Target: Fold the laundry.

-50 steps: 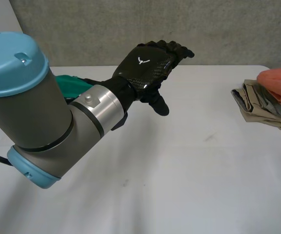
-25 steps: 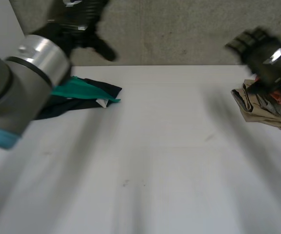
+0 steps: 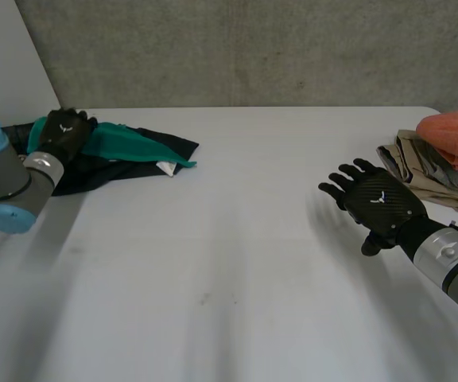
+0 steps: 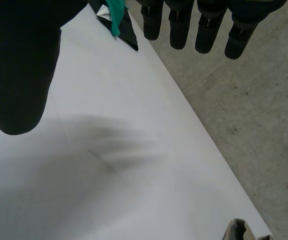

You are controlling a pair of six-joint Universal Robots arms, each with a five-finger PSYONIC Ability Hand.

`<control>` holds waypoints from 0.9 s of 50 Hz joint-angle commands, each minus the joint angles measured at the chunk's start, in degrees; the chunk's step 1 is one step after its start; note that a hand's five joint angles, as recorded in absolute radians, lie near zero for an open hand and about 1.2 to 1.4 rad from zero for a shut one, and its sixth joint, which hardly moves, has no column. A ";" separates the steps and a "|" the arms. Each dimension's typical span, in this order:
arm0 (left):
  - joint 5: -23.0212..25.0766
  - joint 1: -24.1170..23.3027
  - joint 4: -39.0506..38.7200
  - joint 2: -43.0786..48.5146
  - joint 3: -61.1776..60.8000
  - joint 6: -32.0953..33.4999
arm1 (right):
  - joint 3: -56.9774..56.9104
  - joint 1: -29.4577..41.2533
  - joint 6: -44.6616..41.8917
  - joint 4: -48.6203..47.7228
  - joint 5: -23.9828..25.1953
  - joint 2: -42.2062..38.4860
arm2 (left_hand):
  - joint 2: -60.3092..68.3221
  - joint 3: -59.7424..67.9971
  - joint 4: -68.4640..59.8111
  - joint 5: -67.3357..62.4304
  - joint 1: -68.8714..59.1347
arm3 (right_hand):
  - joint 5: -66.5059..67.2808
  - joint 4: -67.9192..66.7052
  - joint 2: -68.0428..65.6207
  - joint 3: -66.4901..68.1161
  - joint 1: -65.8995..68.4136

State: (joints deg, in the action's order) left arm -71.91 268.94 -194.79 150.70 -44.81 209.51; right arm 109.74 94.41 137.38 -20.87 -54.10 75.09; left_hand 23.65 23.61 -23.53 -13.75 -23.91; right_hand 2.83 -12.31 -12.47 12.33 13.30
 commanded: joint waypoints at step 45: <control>-6.32 -3.42 -3.32 -21.85 -22.53 6.87 | -0.76 -0.28 -0.18 -0.67 0.31 -3.10 | 5.23 5.28 -5.36 -5.14 -4.97 | -2.83 2.31 2.47 -2.33 -3.30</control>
State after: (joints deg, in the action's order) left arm -78.31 265.65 -198.09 129.07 -71.96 217.09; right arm 108.99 94.13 137.18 -21.48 -53.91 72.00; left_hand 27.87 28.27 -27.61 -17.48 -26.40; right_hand 2.82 -12.31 -12.47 12.33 13.30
